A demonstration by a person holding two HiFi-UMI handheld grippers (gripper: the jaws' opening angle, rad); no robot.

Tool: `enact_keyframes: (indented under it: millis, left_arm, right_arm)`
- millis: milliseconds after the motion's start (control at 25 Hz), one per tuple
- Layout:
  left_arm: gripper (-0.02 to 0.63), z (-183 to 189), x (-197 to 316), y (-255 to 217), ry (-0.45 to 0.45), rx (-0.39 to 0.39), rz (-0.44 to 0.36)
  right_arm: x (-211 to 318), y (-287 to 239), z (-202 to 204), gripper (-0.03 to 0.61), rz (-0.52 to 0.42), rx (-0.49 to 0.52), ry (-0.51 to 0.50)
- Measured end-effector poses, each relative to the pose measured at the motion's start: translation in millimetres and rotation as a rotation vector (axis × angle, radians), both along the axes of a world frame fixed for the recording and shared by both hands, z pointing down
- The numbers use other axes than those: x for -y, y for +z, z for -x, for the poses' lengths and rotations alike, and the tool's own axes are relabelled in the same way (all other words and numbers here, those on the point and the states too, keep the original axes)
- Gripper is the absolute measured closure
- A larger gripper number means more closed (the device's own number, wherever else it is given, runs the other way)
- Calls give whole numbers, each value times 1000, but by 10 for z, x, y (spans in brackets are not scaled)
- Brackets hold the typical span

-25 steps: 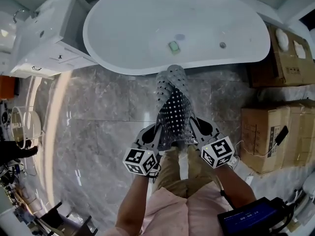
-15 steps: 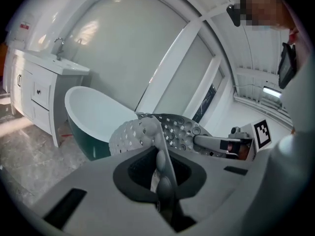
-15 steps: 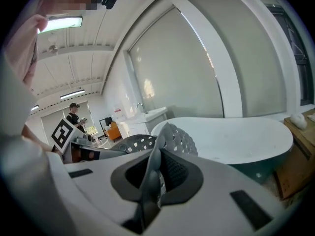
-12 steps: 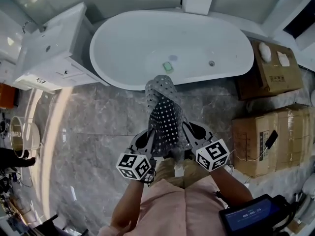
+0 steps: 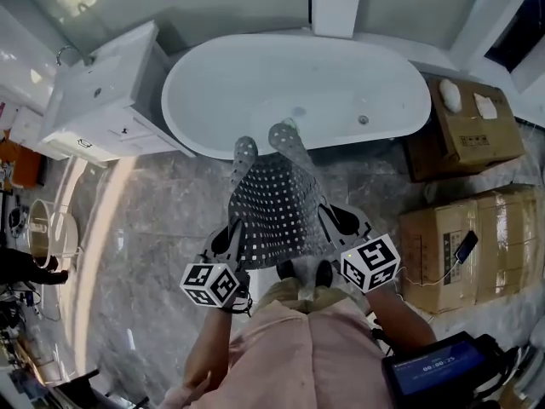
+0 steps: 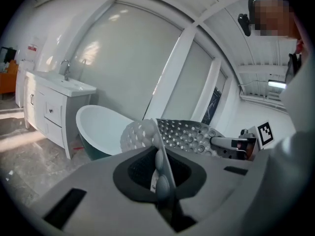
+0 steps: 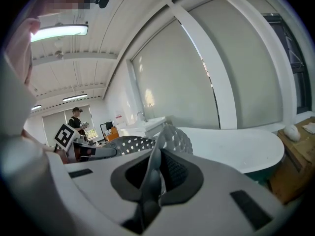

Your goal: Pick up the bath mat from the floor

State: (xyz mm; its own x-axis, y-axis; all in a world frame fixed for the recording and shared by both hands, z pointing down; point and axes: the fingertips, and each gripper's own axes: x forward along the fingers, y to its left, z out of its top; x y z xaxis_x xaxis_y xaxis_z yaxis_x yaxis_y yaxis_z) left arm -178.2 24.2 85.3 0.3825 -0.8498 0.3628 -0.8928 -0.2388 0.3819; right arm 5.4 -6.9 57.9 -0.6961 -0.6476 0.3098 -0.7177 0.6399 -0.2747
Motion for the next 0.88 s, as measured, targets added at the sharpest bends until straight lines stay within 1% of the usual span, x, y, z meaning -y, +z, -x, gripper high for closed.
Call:
enact_keyframes:
  millis: [320, 480, 600, 720, 880]
  left_arm:
    - [577, -57, -246, -207, -72, 45, -18]
    - [577, -148, -305, -236, -117, 53, -21]
    - [577, -225, -301, -194, -129, 47, -13]
    - [577, -215, -305, -212, -111, 30, -9]
    - [577, 42, -376, -266, -91, 40, -38]
  right_arm:
    - [-154, -191, -409, 552, -17, 16, 32]
    - [-157, -179, -637, 552, -12, 25, 25]
    - [-179, -140, -773, 552, -3, 26, 31]
    - [-237, -161, -806, 552, 1, 13, 61]
    - [-311, -137, -594, 552, -16, 7, 94]
